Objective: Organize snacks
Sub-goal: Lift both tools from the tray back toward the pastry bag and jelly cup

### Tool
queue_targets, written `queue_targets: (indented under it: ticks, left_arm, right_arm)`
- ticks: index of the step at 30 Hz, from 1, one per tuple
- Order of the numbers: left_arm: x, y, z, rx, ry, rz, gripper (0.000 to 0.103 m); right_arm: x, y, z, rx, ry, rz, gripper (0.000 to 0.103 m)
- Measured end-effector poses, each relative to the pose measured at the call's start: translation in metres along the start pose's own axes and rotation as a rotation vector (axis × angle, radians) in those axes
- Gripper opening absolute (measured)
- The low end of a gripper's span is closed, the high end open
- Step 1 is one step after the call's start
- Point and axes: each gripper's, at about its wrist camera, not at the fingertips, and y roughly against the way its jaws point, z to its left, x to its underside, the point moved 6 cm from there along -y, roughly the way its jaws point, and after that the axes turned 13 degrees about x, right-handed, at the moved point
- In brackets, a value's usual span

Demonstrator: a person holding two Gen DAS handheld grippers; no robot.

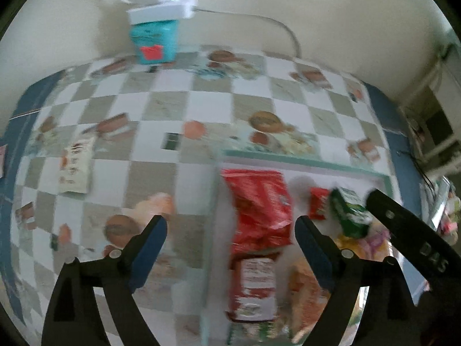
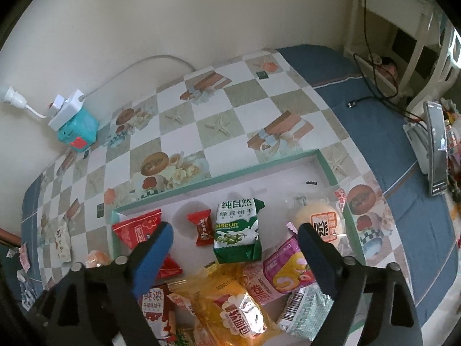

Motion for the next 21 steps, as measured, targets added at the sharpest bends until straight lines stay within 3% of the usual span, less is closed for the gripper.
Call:
queue_targets:
  ticks: [3,4,15,21]
  left_arm:
    - [-0.005,0.008,0.023,-0.047,0.058,-0.028,0.096]
    - [-0.006,0.011,0.033,-0.062,0.088,-0.039,0.100]
    - [0.001,0.059,0.141,-0.245,0.327,-0.141,0.100]
    - [0.011,0.087,0.186,-0.314,0.405,-0.177,0.100]
  right_arm:
    - [0.002,0.001,0.005,0.011,0.021,-0.005,0.103]
    - [0.002,0.002,0.009,0.012,0.032,-0.007,0.103]
    - [0.013,0.022,0.050,0.016,0.121,-0.044,0.103]
    - [0.027,0.040,0.085,-0.060,0.159,-0.045,0.103]
